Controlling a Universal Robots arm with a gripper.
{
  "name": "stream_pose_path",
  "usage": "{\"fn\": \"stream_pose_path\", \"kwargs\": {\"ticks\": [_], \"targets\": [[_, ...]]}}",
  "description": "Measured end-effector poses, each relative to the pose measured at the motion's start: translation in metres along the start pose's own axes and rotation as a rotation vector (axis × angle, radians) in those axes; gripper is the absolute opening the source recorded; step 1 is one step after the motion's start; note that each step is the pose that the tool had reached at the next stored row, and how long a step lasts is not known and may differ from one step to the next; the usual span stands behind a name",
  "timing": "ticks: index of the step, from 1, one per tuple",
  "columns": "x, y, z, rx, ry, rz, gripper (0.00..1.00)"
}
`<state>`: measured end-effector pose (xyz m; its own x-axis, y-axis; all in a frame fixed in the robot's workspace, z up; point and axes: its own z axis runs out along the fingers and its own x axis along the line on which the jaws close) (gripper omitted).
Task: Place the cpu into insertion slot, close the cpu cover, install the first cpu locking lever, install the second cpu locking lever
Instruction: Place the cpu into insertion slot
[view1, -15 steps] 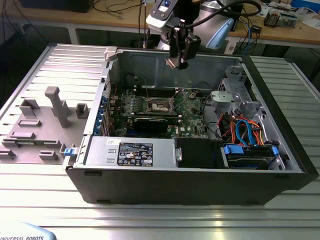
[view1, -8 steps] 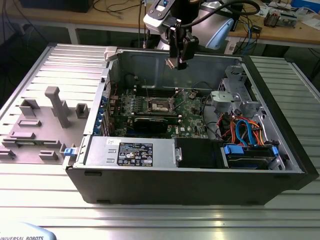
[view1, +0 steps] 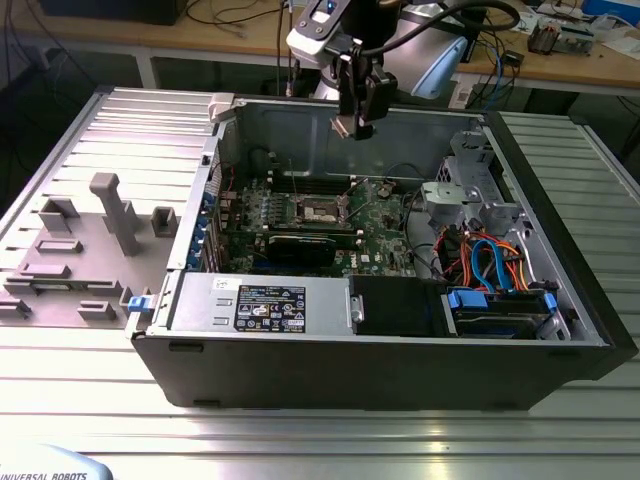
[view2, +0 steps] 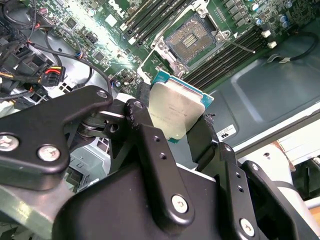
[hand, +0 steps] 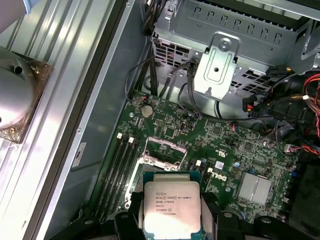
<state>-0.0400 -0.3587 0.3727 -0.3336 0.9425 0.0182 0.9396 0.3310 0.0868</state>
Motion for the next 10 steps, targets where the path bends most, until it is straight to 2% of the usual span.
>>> {"fn": "stream_pose_path", "kwargs": {"ticks": [2, 5, 10], "targets": [[0.0001, -0.0001, 0.0006, -0.0003, -0.0007, 0.010, 0.54], [0.0001, -0.0001, 0.0010, -0.0008, -0.0042, 0.048, 0.54], [0.0001, 0.0000, 0.0010, -0.0010, -0.0046, 0.053, 0.54]]}}
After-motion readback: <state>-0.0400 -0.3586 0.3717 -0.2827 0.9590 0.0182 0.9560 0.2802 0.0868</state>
